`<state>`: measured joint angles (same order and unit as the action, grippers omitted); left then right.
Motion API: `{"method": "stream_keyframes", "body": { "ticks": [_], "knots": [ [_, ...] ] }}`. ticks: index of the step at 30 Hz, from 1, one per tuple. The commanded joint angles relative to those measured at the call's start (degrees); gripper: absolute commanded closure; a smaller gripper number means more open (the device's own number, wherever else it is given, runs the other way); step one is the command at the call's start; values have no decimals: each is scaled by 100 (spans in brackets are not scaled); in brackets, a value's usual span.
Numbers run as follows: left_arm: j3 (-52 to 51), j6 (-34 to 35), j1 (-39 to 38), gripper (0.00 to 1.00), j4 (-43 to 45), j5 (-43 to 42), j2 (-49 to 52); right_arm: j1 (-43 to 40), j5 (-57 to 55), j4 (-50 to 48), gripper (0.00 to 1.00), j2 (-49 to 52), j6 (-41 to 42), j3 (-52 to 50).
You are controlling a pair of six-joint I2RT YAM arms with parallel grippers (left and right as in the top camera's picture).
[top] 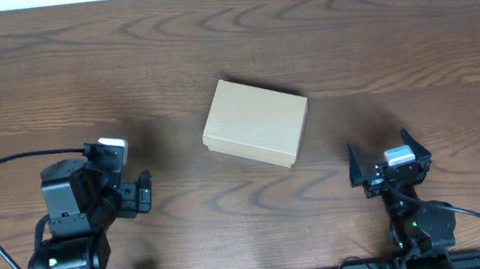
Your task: Pack container
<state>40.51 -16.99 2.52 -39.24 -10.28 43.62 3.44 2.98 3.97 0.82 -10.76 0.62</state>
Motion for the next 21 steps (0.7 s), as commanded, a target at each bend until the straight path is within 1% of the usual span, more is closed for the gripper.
{"method": "stream_keyframes", "body": {
  "ticks": [1, 18, 21],
  "knots": [
    [39, -103, 9, 5, -17, 37, -22, -42, -42, 7, 1, -48, 85, -33],
    [37, -101, 9, 5, -74, 37, -42, -42, -42, 7, 1, -48, 85, -31],
    [28, -101, 9, 5, 136, -109, -74, -42, -42, 7, 1, -48, 85, -31]
  ]
}}
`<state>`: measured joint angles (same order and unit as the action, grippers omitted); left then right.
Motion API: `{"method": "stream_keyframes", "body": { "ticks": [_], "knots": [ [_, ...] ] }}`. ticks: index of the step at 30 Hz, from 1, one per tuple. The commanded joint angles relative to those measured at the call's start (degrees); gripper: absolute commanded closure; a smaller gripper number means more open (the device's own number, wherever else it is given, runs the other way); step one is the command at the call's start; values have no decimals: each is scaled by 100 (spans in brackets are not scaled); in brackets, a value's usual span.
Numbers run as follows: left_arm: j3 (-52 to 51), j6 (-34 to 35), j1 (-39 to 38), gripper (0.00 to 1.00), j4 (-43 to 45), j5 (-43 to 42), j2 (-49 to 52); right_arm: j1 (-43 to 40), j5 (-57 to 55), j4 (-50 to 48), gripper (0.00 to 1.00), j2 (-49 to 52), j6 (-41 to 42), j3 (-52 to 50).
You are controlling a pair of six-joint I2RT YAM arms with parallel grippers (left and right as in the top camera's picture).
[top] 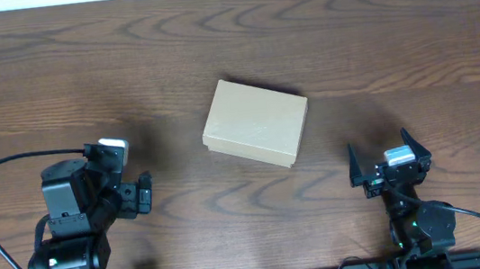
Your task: Pack container
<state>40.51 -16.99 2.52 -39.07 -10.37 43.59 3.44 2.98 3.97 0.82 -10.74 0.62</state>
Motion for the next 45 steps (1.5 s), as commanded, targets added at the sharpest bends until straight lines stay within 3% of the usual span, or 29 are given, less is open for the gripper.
{"method": "stream_keyframes", "body": {
  "ticks": [1, 9, 16, 24, 33, 45],
  "knots": [
    [4, -101, 9, 5, 444, -177, -120, -42, -42, 7, 1, -50, 83, -33],
    [-153, -103, 7, 5, 2277, -26, -767, -42, -42, 7, 1, -48, 83, -33],
    [-160, -101, 7, 5, 3051, 258, -1397, -42, -42, 7, 1, -50, 83, -31],
    [-538, 125, 7, 5, 3436, 507, -2295, -42, -42, 7, 1, -50, 83, -31],
    [-2011, 1075, -4, 5, 3578, 651, -3602, -42, -42, 7, 1, -50, 83, -33],
    [-3416, 1491, -111, 5, 4142, 656, -4052, -42, -42, 7, 1, -48, 83, -31]
  ]
}}
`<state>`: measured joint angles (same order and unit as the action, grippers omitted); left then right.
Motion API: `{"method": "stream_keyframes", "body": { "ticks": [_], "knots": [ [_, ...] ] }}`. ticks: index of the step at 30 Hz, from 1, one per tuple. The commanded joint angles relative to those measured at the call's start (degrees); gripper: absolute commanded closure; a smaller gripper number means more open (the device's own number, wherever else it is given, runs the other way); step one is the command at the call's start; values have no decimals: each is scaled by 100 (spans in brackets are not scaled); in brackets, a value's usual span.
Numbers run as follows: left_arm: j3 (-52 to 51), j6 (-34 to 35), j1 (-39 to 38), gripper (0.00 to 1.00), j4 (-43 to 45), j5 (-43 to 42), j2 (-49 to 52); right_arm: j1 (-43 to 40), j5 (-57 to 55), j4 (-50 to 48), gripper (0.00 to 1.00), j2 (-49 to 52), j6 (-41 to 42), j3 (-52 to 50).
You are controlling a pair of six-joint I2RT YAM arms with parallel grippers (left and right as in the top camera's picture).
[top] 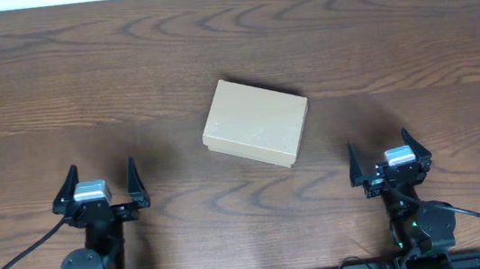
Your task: Pack container
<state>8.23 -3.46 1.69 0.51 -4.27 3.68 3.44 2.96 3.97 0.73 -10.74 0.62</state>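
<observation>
A closed tan cardboard box (256,122) lies lid-down flat at the middle of the wooden table (230,45), turned a little askew. My left gripper (102,185) stands open near the front left, its two fingers pointing toward the far side, well short of the box. At the front right my right gripper (390,150) is likewise open and holds nothing. Both sit apart from the box, one on each side of it.
Black cables loop from each arm base along the front edge. The table's far edge meets a pale strip at the top of the overhead view.
The left arm has swung from a twisted pose at the far left front to a straight pose, gripper open and facing forward. Box and right arm are unchanged.
At both earlier moments the left arm sat turned sideways at the front left, with the box at the middle and the right gripper open at the front right. Now the left arm stands straight, mirroring the right one.
</observation>
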Motion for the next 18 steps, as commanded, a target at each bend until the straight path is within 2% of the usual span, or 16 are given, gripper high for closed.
{"method": "stream_keyframes", "body": {
  "ticks": [1, 10, 18],
  "knots": [
    [-286, 146, -28, 5, 286, 42, -61, -42, -39, 7, 1, -42, 83, -33],
    [-802, 243, -28, 5, 417, 85, -103, -42, -39, 7, 1, -42, 83, -31],
    [-800, 243, -26, 5, -442, 63, -138, -42, -39, 7, 1, -42, 83, -31]
  ]
}}
